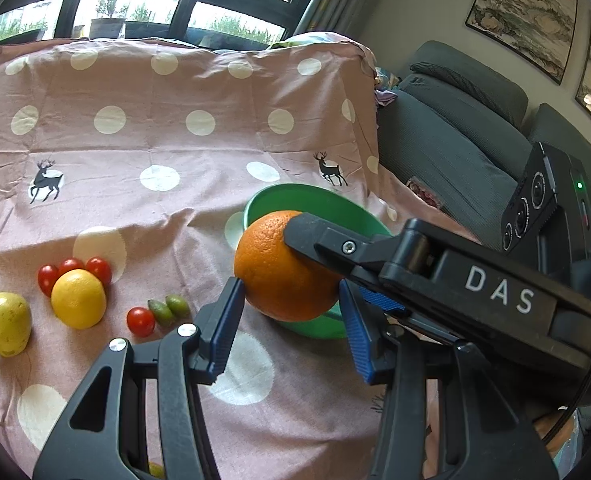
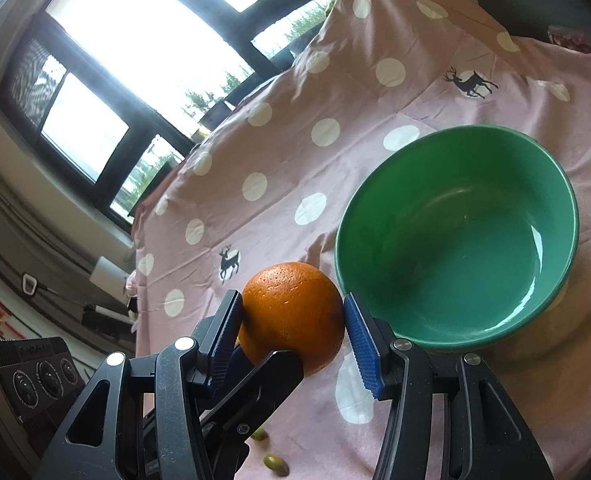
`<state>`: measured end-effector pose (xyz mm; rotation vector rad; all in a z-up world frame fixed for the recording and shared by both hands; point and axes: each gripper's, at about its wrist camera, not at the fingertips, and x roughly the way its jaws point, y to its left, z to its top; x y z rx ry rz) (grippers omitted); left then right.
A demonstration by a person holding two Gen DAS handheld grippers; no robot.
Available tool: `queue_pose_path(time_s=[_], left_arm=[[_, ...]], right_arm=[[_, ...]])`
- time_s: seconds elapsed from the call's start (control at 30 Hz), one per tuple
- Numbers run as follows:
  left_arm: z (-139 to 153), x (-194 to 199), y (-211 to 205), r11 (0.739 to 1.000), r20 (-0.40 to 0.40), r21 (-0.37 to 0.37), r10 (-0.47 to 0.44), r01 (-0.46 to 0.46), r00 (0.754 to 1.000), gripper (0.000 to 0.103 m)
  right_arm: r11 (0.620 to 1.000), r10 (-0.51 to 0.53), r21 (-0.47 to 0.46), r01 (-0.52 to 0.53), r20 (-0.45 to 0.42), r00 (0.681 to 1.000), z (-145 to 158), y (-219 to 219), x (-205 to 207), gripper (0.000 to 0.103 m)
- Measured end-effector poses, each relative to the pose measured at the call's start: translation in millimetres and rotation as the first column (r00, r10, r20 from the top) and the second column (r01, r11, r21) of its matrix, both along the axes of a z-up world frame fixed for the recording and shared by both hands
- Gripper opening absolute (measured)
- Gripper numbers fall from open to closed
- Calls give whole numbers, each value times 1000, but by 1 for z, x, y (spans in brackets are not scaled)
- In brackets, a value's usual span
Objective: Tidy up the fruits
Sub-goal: 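Lift the orange with the right tool and carry it over the green bowl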
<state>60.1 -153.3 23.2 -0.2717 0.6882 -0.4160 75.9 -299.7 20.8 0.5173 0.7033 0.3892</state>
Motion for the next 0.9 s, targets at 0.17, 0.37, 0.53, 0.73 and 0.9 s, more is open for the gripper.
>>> queue_pose_path(time_s=[0.17,0.37,0.53,0.73,0.9], left_arm=[[7,7,-6,1000,4,-11,-27,27,1000,47],[19,19,-14,997,10,-12,-72,72,997,47],[26,25,-21,995,29,-16,-100,100,995,48],[15,26,-26,994,25,-10,-109,109,994,48],[7,27,-30,991,4,4,-131,131,991,48]], right_arm=[[999,-25,-28,25,2,1000,10,-3,5,55],[998,-53,-41,53,5,999,21,-10,7,55],[995,-82,-57,83,21,996,36,-16,9,55],[994,-103,-41,104,18,995,25,-23,8,55],[992,-122,-22,122,-17,992,14,-29,11,55]])
